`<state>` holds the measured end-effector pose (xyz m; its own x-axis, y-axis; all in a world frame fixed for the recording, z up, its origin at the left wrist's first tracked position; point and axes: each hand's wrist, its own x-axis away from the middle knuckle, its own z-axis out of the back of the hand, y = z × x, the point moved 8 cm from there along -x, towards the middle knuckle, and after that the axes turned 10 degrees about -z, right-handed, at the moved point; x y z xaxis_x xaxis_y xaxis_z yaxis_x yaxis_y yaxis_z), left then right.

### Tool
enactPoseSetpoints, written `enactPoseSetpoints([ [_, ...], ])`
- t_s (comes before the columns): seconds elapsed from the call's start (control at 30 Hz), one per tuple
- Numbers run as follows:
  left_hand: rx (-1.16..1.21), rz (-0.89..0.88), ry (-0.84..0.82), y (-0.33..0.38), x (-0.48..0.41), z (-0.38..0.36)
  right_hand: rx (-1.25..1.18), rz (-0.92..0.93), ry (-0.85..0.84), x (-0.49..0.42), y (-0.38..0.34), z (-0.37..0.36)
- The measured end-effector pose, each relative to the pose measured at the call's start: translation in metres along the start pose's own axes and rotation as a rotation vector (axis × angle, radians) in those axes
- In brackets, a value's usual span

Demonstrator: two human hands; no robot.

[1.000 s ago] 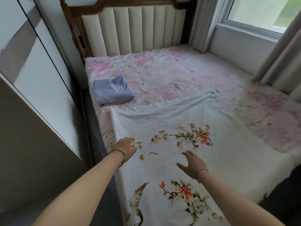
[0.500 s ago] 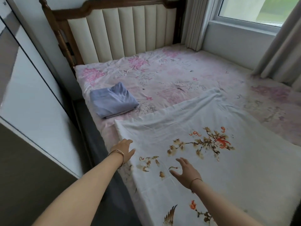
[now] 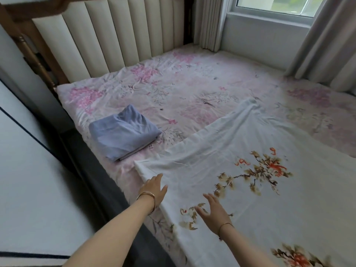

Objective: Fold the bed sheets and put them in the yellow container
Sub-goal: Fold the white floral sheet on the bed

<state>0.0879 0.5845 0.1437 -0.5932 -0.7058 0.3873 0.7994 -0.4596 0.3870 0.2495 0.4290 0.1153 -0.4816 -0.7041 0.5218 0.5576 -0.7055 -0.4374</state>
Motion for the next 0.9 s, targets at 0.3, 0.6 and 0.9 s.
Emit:
enactPoseSetpoints([
  [0.3, -0.058, -0.007, 0.044, -0.024, -0.063, 0.020, -0.008, 0.007, -0.025, -0.059, -0.010, -0.009],
  [0.6, -0.159, -0.207, -0.093, -0.055, -0.193, -0.013, -0.099, 0.032, 0.116, -0.174, -0.055, -0.048],
  [0.9, -0.513, -0.454, -0.160, -0.059, -0.314, -0.118, -0.088, 0.064, 0.434, -0.287, -0.011, -0.086],
])
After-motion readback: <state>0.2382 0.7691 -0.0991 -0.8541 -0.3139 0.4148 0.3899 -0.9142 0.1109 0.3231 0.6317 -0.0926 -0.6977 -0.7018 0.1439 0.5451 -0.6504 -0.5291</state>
